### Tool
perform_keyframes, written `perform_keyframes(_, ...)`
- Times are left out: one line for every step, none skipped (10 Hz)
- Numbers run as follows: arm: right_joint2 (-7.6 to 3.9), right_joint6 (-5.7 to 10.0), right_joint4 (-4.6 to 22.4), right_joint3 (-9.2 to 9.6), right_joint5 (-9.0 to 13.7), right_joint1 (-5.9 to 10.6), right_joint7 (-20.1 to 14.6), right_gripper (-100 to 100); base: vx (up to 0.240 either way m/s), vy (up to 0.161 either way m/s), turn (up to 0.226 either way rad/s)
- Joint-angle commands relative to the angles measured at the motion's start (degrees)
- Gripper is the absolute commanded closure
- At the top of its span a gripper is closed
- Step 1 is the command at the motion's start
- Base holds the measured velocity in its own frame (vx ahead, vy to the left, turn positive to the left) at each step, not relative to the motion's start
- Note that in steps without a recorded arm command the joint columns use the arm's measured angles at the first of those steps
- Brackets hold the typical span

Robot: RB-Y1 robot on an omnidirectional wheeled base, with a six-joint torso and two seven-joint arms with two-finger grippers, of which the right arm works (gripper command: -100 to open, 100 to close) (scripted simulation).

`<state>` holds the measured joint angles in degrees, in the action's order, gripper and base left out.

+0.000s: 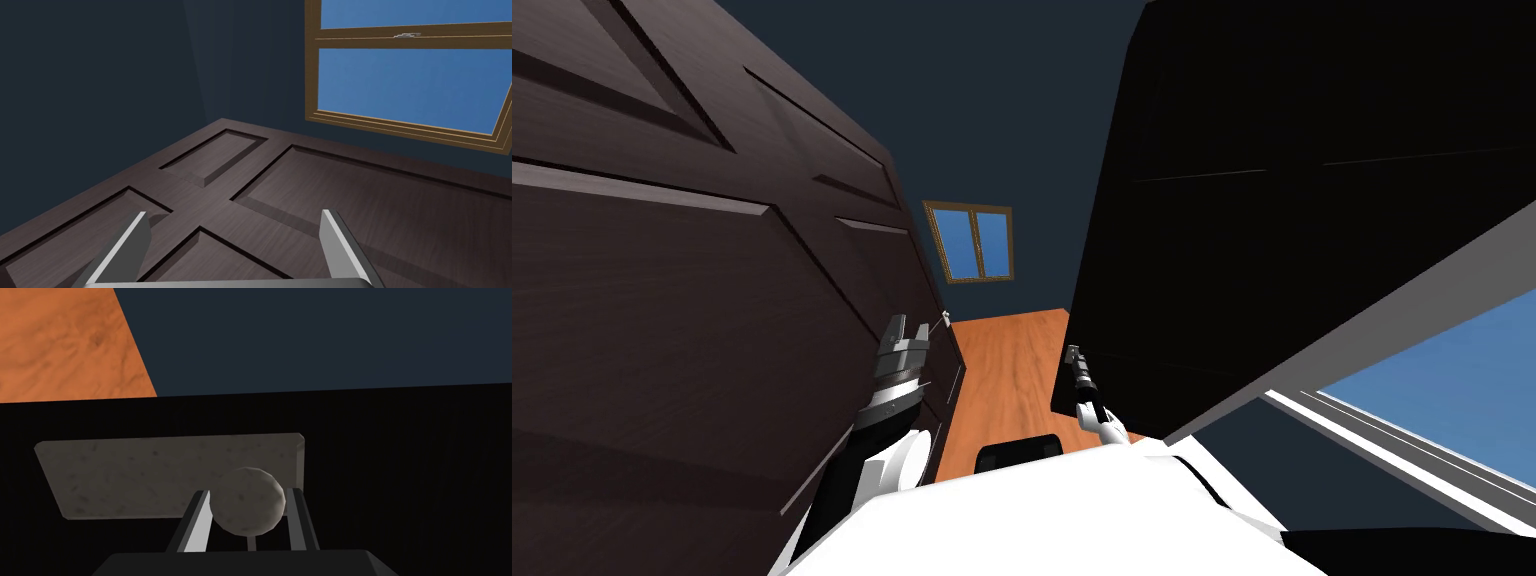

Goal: Push the door open

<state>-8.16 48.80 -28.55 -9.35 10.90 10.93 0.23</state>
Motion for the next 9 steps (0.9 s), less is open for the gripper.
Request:
perform_keyframes(-0.6,-1.43,-2.86,-0.7,0.34,-1.56,0.23,100,0.124,0.048,-0.03)
perform_keyframes(-0.78,-1.47,-3.24,-1.5,0.81,-1.58,0.51,100,0.132,0.04,-0.044)
perform_keyframes(-0.89,-1.49,-3.17,-2.0,1.09,-1.59,0.68,100,0.192,0.068,-0.048)
perform_keyframes(-0.99,-1.51,-3.11,-2.46,1.36,-1.6,0.84,100,0.203,0.054,-0.065)
perform_keyframes(-1.08,-1.53,-3.05,-2.89,1.6,-1.61,0.99,100,0.201,0.05,-0.051)
perform_keyframes(-1.16,-1.54,-3.0,-3.26,1.81,-1.61,1.12,100,0.201,0.039,-0.032)
perform_keyframes(-1.26,-1.56,-2.94,-3.72,2.08,-1.62,1.28,100,0.193,0.047,-0.052)
perform_keyframes(-1.33,-1.58,-2.9,-4.07,2.28,-1.63,1.4,100,0.183,0.053,-0.054)
perform_keyframes(-1.27,-1.32,-1.93,-3.83,2.15,-1.22,1.31,100,0.081,0.016,-0.026)
